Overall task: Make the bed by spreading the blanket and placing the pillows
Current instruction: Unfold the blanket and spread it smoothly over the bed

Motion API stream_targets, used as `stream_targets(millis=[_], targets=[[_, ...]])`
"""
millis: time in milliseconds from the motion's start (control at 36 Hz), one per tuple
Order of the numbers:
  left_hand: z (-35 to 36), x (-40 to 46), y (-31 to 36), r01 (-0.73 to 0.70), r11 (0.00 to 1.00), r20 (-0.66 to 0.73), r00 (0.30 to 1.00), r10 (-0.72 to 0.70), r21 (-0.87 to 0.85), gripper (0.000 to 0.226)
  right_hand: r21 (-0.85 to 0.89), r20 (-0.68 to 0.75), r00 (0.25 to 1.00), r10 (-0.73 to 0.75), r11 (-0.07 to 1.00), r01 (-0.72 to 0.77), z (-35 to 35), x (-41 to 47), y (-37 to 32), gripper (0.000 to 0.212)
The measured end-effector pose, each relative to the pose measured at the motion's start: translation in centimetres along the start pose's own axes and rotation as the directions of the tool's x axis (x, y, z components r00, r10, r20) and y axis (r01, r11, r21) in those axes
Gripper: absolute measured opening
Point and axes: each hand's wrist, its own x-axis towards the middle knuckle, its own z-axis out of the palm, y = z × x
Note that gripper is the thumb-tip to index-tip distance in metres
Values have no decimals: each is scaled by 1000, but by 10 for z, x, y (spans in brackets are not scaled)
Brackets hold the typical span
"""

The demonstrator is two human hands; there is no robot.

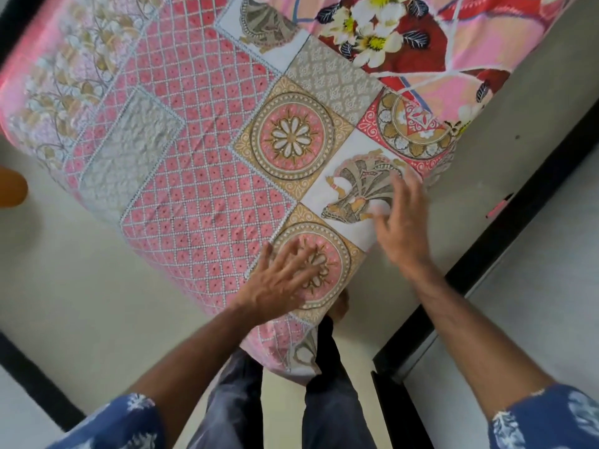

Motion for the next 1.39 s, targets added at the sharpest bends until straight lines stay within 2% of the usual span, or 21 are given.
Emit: stream_targets(millis=[83,167,250,306,389,444,500,556,611,694,750,833,1000,1194,1389], targets=[[4,-3,-5,-56,997,65,997,52,59,95,-177,172,977,-125,972,155,24,5,-21,70],[2,-11,2,-115,992,102,989,109,53,96,-297,244,966,-82,942,154,38,10,-27,76],[11,-24,-5,-234,969,82,970,227,84,91,-321,184,983,2,945,58,39,23,-30,73],[22,-35,-19,-308,944,77,951,300,119,95,-332,139,986,90,942,-39,37,35,-30,73],[30,-53,-49,-351,926,68,936,345,141,95,-322,60,966,253,920,-221,38,55,-32,78],[34,-63,-74,-297,947,18,955,297,124,82,-280,12,927,374,892,-356,42,68,-44,83],[36,-73,-106,-171,982,-45,984,175,78,71,-292,-18,928,372,886,-361,51,76,-65,82],[35,-80,-146,-39,999,-90,995,41,26,68,-390,58,982,179,910,-142,67,74,-92,80],[32,-85,-191,39,999,-110,993,-40,-11,69,-461,231,971,-67,871,170,91,64,-123,77],[26,-90,-262,96,995,-156,983,-101,-38,68,-451,446,827,-342,713,538,144,44,-180,76],[22,-93,-313,163,985,-166,972,-169,-49,70,-419,482,767,-424,657,627,177,36,-216,74],[15,-104,-392,311,949,-169,934,-316,-58,74,-390,462,770,-440,679,622,205,58,-265,73],[-3,-133,-499,489,865,-109,859,-500,-117,83,-455,450,853,-264,754,474,232,133,-334,78],[-31,-133,-567,554,780,-28,810,-586,-293,117,-481,436,896,-83,820,310,258,205,-386,89],[-56,-120,-632,590,660,0,745,-667,-466,143,-499,456,887,79,847,181,265,214,-410,96]])
